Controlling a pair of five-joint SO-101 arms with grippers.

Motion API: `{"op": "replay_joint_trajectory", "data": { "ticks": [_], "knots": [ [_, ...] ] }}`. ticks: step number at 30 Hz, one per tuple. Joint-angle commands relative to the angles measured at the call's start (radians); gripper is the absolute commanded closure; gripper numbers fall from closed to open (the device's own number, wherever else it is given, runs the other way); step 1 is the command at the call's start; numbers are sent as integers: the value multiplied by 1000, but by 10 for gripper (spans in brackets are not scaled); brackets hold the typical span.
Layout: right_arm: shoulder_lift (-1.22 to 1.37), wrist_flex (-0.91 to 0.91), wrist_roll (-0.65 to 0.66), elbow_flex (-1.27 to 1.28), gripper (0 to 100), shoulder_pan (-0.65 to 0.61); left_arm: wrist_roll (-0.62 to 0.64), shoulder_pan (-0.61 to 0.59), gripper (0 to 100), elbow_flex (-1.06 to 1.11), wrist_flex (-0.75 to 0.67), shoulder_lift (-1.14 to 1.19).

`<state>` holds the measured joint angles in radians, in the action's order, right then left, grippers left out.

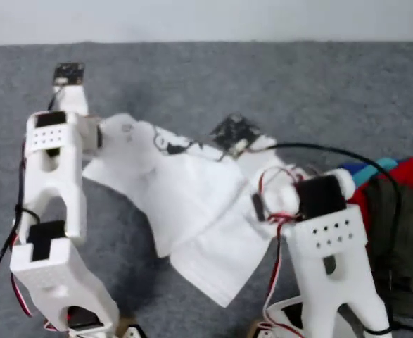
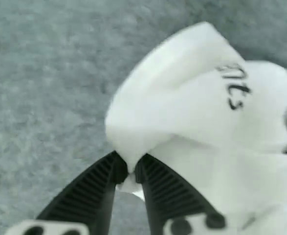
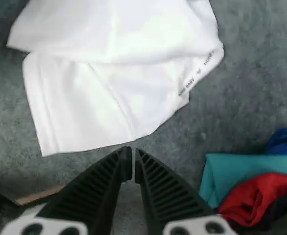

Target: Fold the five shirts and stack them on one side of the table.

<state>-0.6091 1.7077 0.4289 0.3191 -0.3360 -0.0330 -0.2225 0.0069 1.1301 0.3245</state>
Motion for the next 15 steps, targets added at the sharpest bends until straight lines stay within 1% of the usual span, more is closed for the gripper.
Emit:
{"op": "replay_joint_trajectory", "data": {
  "ticks": [1, 3, 4, 7, 10, 12, 15],
  "knots": [
    [48, -61, -38, 68, 850, -18, -9, 64, 987, -42, 2, 0],
    [94, -87, -34, 120, 777, -61, -6, 81, 987, -42, 0, 2],
    [114, -107, -34, 143, 763, -90, -5, 87, 987, -42, 3, 2],
    [170, -143, -6, 204, 775, -163, -3, 86, 987, -42, 8, -6],
    [216, -153, 97, 279, 796, -229, -5, 83, 987, -47, 49, -8],
    [246, -200, 124, 338, 801, -236, -5, 87, 987, -47, 72, -8],
    [291, -303, 130, 397, 798, -162, -5, 86, 987, -47, 95, -8]
  ]
}}
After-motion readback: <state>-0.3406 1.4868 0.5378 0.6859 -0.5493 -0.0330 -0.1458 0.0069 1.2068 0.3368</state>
